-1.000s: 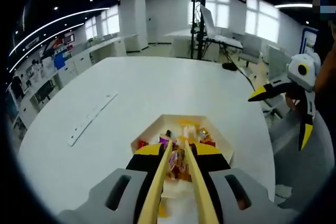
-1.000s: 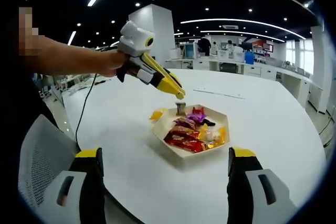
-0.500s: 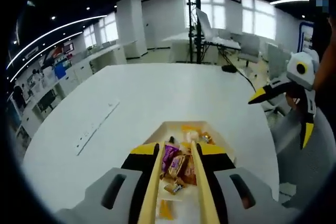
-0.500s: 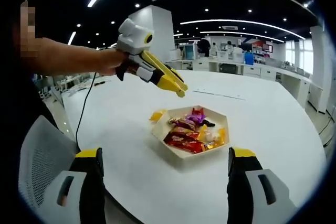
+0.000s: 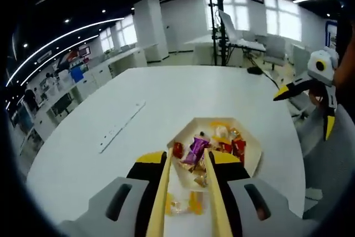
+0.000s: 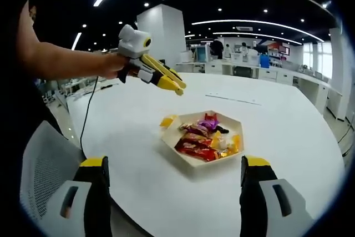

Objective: Place the target food into the container with the food tongs after gripping and lifting it, then release it inside without dropping or visibly crushing the food.

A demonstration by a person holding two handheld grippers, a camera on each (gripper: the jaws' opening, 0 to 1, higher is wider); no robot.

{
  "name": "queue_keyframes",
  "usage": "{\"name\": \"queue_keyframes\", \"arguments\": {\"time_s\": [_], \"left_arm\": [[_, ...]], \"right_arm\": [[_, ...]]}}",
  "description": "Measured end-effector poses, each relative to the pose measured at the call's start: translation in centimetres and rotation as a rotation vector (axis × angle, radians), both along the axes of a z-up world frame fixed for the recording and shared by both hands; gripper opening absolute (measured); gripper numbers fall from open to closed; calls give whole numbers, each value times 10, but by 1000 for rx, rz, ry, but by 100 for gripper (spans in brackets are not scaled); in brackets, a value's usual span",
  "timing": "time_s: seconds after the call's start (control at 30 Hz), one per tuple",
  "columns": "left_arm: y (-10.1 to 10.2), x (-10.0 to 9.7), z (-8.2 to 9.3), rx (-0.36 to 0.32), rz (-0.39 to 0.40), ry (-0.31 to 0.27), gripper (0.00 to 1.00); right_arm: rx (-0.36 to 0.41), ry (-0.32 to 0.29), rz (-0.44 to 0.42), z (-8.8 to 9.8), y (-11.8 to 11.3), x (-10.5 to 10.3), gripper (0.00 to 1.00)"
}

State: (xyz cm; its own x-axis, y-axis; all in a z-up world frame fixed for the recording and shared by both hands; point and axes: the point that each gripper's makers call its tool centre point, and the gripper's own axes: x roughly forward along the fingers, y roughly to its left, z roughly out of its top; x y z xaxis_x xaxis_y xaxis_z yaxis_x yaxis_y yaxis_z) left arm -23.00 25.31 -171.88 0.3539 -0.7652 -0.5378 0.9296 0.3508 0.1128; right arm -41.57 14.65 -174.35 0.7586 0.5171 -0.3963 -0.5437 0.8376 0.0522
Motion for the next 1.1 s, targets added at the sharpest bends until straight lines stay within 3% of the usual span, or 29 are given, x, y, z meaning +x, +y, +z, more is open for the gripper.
{"name": "queue_keyframes", "arguments": {"time_s": [0.3, 0.57, 0.83, 0.97, 1.1], "left_arm": [[32, 0, -29, 9, 88, 28, 27], [40, -3, -58, 28, 126, 70, 27], [39, -4, -77, 69, 140, 73, 27], [27, -10, -76, 50, 95, 71, 27], [23, -8, -81, 91, 79, 56, 26]], "right_arm": [[-4, 10, 14, -3, 2, -1, 97], [-10, 22, 26, -5, 4, -2, 97], [-6, 26, 14, -5, 2, -1, 97], [-9, 28, 14, -6, 2, -1, 97], [-9, 28, 9, -6, 1, -1, 97]]}}
